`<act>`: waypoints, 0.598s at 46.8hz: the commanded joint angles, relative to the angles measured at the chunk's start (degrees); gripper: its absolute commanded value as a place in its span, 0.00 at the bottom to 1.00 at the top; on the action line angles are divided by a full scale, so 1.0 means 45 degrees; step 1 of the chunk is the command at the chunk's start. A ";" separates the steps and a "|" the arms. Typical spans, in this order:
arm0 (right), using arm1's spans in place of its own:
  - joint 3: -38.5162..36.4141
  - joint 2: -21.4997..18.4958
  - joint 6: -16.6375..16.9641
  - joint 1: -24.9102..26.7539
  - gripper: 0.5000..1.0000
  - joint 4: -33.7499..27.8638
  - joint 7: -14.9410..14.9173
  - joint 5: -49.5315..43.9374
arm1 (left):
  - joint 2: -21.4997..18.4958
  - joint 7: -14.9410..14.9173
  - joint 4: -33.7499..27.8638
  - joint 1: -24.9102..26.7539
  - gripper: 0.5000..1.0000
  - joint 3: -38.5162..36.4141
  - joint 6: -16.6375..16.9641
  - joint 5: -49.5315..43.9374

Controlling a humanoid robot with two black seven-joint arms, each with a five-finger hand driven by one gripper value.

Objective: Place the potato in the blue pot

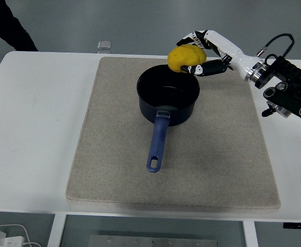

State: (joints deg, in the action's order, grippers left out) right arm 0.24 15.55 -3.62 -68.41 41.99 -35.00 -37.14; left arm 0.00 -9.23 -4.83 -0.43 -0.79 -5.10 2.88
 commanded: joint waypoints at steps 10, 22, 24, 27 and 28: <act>0.0026 -0.2087 -0.0016 0.0104 0.00 -0.1401 0.0000 -0.0008 | 0.0000 0.0000 -0.0020 -0.0002 0.99 0.0000 0.0000 -0.0015; 0.0026 -0.3124 -0.0016 0.0319 0.00 -0.2085 0.0000 -0.0008 | 0.0000 0.0000 0.0000 -0.0002 0.99 0.0000 0.0000 0.0004; 0.0026 -0.3163 -0.0036 0.0377 0.00 -0.2144 0.0000 -0.0008 | 0.0000 0.0000 0.0000 -0.0002 0.99 0.0000 0.0000 0.0004; 0.0025 -0.3202 -0.0016 0.0417 0.00 -0.2202 0.0000 -0.0008 | 0.0000 0.0000 0.0000 -0.0002 0.99 0.0000 0.0000 0.0005; 0.0026 -0.3183 -0.0016 0.0417 0.00 -0.2202 0.0000 -0.0008 | 0.0000 0.0000 0.0000 -0.0002 0.99 0.0000 0.0000 0.0005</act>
State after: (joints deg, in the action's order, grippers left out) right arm 0.34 1.24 -3.75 -66.67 32.18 -35.00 -37.21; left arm 0.00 -9.23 -4.83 -0.45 -0.79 -5.10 2.88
